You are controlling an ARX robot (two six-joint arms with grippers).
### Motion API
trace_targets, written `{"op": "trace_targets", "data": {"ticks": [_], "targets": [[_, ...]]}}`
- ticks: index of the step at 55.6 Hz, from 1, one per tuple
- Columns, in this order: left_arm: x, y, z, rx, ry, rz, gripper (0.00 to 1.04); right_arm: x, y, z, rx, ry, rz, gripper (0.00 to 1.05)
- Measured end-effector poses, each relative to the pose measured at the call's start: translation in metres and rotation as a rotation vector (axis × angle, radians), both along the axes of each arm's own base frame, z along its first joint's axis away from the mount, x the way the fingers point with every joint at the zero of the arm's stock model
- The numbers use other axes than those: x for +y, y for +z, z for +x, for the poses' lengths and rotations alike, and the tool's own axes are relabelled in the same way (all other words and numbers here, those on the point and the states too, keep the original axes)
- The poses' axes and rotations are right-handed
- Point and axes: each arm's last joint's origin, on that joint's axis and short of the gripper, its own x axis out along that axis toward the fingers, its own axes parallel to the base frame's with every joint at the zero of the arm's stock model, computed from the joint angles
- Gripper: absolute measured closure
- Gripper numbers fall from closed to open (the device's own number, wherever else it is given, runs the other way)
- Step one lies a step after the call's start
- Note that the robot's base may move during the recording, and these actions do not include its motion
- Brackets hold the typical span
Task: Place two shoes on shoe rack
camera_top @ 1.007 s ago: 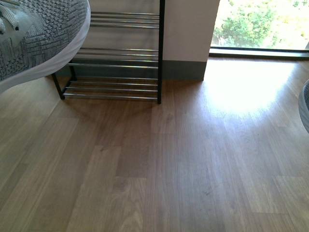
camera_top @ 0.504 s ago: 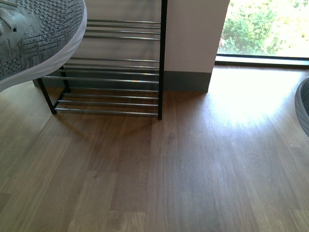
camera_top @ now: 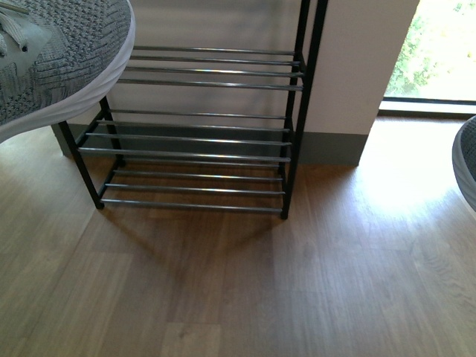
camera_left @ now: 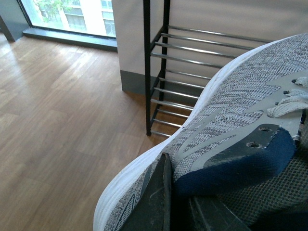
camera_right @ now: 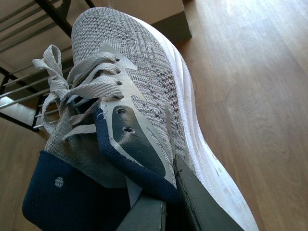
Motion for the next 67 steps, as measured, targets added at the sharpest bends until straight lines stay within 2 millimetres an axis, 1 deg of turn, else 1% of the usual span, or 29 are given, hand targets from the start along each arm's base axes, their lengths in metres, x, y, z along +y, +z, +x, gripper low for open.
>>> {"op": "trace_targets", "data": {"ticks": [67], "targets": [[0.0007, 0.0001, 0.0001, -0.001, 0.006, -0.001, 1.03, 0.0004, 0.0001, 0.0002, -0.001, 0.002, 0.002, 1.04]]}}
